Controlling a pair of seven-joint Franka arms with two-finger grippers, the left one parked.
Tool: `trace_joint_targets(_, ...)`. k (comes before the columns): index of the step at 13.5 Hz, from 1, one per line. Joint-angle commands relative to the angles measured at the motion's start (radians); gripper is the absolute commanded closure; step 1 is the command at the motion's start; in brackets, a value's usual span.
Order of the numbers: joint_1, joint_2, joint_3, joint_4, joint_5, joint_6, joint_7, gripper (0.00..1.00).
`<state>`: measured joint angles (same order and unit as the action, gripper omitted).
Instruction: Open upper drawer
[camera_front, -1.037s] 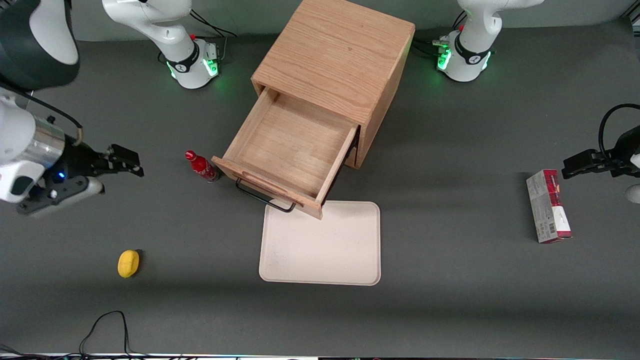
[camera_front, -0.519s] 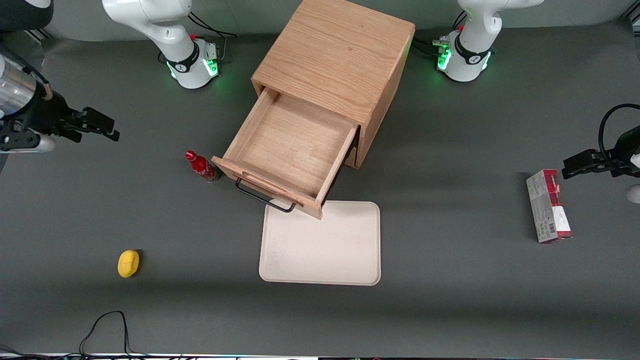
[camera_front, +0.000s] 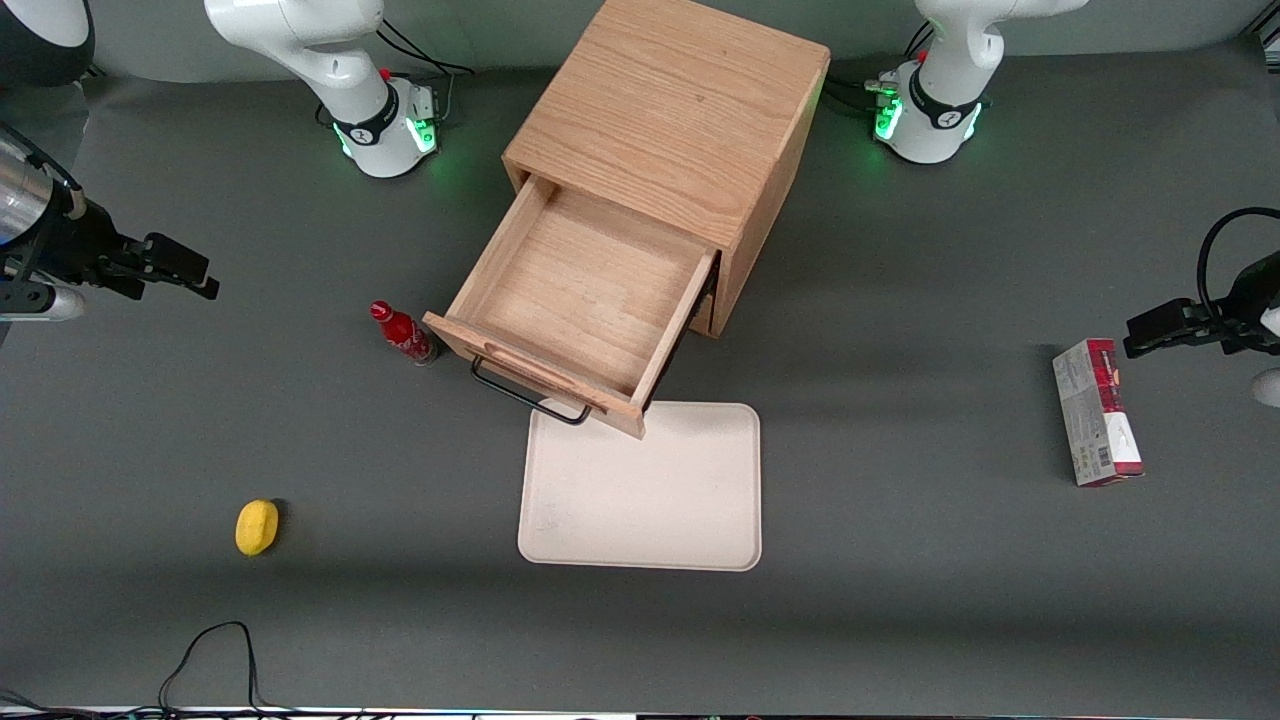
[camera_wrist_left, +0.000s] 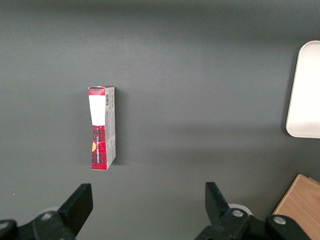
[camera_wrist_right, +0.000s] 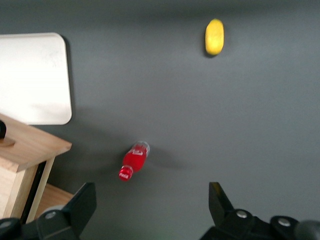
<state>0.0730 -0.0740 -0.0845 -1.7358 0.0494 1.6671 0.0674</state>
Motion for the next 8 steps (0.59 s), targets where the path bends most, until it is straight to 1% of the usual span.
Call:
trace_joint_targets(1, 0.008, 0.019, -0.006, 0.041, -0.020, -0.001, 0.014, 0.00)
trace_joint_targets(8, 0.007, 0.010, -0.023, 0.022, -0.025, -0.007, 0.014, 0.00)
